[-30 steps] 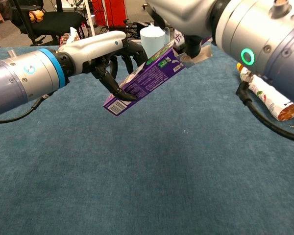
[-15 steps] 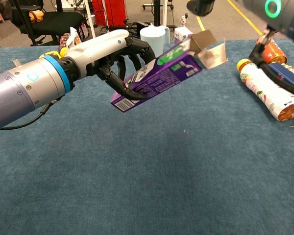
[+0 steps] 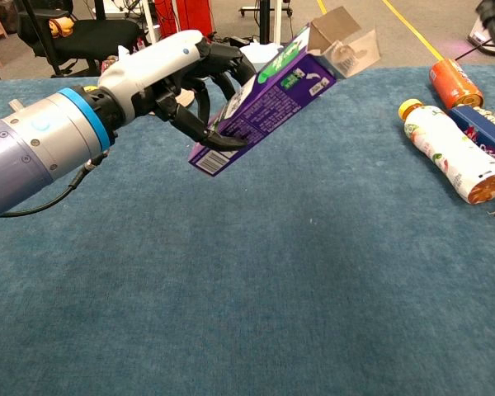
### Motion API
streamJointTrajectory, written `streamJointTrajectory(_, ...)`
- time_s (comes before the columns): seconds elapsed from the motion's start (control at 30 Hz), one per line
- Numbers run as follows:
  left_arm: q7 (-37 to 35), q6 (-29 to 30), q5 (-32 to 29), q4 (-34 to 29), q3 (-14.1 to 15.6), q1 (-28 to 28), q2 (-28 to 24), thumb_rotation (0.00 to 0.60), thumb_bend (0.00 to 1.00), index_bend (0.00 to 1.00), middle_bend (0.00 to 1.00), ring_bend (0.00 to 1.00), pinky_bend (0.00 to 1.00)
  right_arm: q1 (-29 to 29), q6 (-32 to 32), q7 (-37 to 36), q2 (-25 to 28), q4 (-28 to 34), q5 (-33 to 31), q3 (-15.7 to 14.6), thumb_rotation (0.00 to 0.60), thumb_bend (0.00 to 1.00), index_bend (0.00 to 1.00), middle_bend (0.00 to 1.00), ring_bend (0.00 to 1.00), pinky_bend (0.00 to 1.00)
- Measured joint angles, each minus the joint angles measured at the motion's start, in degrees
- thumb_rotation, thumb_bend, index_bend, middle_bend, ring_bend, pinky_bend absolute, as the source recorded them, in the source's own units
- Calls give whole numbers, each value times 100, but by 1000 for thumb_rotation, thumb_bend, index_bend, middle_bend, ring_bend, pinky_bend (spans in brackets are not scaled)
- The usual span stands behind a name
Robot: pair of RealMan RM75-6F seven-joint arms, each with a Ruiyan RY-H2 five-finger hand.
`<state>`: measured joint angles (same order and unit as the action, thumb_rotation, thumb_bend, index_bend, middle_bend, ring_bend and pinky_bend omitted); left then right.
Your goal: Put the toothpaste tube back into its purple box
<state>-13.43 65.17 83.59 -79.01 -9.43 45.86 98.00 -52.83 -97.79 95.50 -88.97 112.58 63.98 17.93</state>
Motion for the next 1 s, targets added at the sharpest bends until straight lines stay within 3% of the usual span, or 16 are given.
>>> streamJointTrajectory(0.37, 669, 72, 227, 213, 78, -37, -293, 600, 230, 491, 368, 345, 578, 408, 430, -1187, 436, -366, -164, -176, 600, 339, 303, 324, 397, 581)
streamJointTrajectory(0.63, 2289, -681, -1077, -296, -35, -31, -738, 600, 230, 490, 368, 345, 544, 813, 1008, -3058, 702, -974, 1, -510, 600, 286, 303, 312, 371, 541)
streamJointTrajectory(0.87, 3468, -918, -2082, -344, -130, 46, -581, 600, 229, 489, 368, 327, 516, 1234, 1394, -4554, 751, -2032, 411, -870, 600, 282, 304, 312, 367, 530)
streamJointTrajectory(1.0, 3942, -964, -2565, -310, -167, 124, -357, 600, 230, 374, 263, 242, 469, 1429, 1541, -5125, 730, -2447, 498, -952, 600, 283, 303, 312, 367, 528)
